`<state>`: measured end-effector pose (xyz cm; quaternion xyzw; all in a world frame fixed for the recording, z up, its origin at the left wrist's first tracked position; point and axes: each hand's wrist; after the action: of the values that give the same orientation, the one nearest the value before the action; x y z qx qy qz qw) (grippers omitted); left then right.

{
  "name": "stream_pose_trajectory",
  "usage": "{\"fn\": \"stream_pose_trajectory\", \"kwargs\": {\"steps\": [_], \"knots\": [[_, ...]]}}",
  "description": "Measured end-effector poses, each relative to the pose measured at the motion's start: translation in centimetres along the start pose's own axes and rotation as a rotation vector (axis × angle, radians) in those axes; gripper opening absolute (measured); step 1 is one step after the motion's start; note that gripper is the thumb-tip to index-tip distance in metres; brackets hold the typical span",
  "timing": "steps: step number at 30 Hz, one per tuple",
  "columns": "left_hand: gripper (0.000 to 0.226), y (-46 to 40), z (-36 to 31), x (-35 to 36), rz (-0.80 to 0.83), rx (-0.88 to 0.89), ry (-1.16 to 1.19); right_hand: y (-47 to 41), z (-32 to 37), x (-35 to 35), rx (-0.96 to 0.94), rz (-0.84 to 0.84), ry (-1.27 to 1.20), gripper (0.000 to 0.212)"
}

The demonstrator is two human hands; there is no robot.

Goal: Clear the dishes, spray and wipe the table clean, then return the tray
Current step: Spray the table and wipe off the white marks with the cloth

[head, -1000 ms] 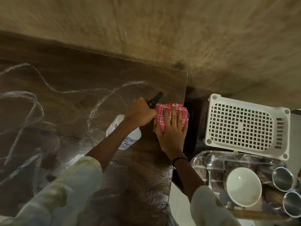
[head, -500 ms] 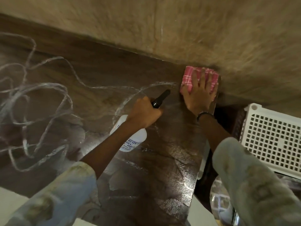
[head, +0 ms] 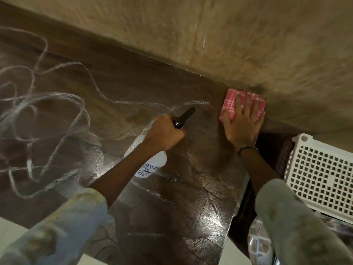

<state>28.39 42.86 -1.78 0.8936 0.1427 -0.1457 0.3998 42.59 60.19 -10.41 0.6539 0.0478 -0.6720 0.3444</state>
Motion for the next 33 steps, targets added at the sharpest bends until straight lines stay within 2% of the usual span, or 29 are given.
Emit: {"fn": "stream_pose_trajectory", "kwargs": {"steps": [2, 5, 7, 9, 13, 20, 24, 29, 33], "knots": [[0.010, -0.1, 0.4, -0.4, -0.009, 0.003, -0.013, -1.2, 2.4, 0.0, -0.015, 0.020, -0.018, 0.076], [0.009, -0.3, 0.5, -0.8, -0.014, 0.000, -0.042, 0.4, 4.2, 1.3, -0.181, 0.007, 0.028, 0.068], [0.010, -0.5, 0.6, -1.2, -0.018, -0.003, -0.044, 3.1, 3.3, 2.2, -0.332, 0.002, 0.101, 0.065], [0.007, -0.8, 0.8, -1.5, -0.023, -0.018, -0.045, 5.0, 1.7, 2.7, -0.401, 0.006, 0.136, 0.064], [0.012, -1.4, 1.4, -2.0, -0.030, -0.053, -0.050, 5.1, 0.5, 2.7, -0.349, -0.014, 0.110, 0.065], [0.008, -1.5, 1.8, -3.4, -0.006, -0.042, -0.048, 2.7, 1.1, 2.2, -0.288, -0.020, 0.081, 0.066], [0.007, -1.6, 1.9, -4.0, -0.052, -0.063, -0.008, 0.6, 2.3, 1.4, -0.246, -0.010, 0.062, 0.068], [0.013, -1.3, 2.2, -4.9, -0.057, -0.043, 0.042, -2.6, 7.8, 0.9, -0.110, -0.028, -0.022, 0.066], [0.017, -0.9, 2.8, -5.4, -0.059, -0.035, 0.065, -3.5, 12.8, 1.5, -0.216, 0.000, 0.002, 0.062]]}}
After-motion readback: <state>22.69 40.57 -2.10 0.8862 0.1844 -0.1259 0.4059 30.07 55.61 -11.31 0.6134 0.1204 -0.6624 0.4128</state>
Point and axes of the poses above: each hand's wrist, its own y-axis away from the middle knuckle, its own x-axis out of the palm, z = x × y, and after that the axes turned 12 degrees about z, right-handed
